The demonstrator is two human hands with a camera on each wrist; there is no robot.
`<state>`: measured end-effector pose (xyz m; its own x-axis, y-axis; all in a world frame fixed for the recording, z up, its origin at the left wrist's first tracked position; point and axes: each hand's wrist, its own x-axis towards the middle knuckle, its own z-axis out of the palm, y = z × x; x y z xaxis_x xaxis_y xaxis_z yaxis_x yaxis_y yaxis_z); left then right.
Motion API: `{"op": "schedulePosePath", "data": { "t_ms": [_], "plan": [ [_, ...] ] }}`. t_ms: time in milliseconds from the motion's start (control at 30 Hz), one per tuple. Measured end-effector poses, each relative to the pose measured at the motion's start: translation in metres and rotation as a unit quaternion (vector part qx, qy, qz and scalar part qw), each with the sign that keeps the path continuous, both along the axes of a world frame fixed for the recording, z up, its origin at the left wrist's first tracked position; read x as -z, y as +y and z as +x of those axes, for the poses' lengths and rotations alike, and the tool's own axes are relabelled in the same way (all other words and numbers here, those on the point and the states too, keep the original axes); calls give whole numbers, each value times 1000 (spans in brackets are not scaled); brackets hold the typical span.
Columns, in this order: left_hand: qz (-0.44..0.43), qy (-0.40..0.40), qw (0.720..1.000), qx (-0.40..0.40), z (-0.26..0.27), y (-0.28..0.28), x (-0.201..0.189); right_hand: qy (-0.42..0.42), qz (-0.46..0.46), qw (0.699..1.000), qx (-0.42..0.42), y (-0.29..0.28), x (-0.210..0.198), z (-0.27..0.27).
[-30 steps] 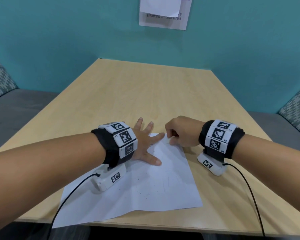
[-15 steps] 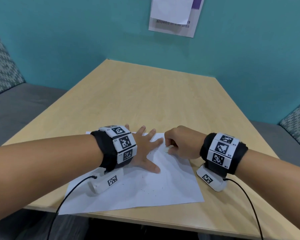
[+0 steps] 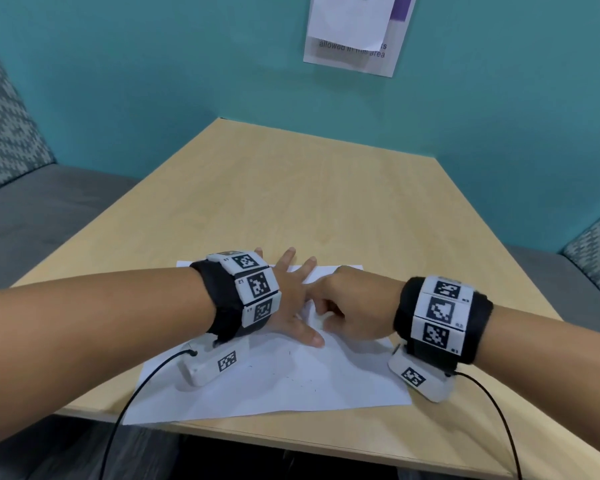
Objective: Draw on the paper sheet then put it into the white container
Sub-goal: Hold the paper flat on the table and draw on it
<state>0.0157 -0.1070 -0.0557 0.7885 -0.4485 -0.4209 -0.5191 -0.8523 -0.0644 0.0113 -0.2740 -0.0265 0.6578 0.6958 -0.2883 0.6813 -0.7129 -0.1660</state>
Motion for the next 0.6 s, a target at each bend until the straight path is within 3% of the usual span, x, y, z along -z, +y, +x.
{"op": "schedulePosePath", "data": {
  "t_ms": [133, 300, 467, 600],
  "plan": [
    [7, -5, 1000, -1, 3, 0, 4, -52, 9, 995, 81, -9, -9, 32],
    [2, 22, 1000, -3, -2, -1, -6, 22, 15, 1000, -5, 3, 1, -5],
    [7, -1, 1000, 2, 1, -1, 1, -53, 6, 996, 77, -13, -10, 30],
    [0, 8, 1000, -1, 2, 0, 1, 5, 25, 1000, -2, -3, 0, -5]
  ]
}}
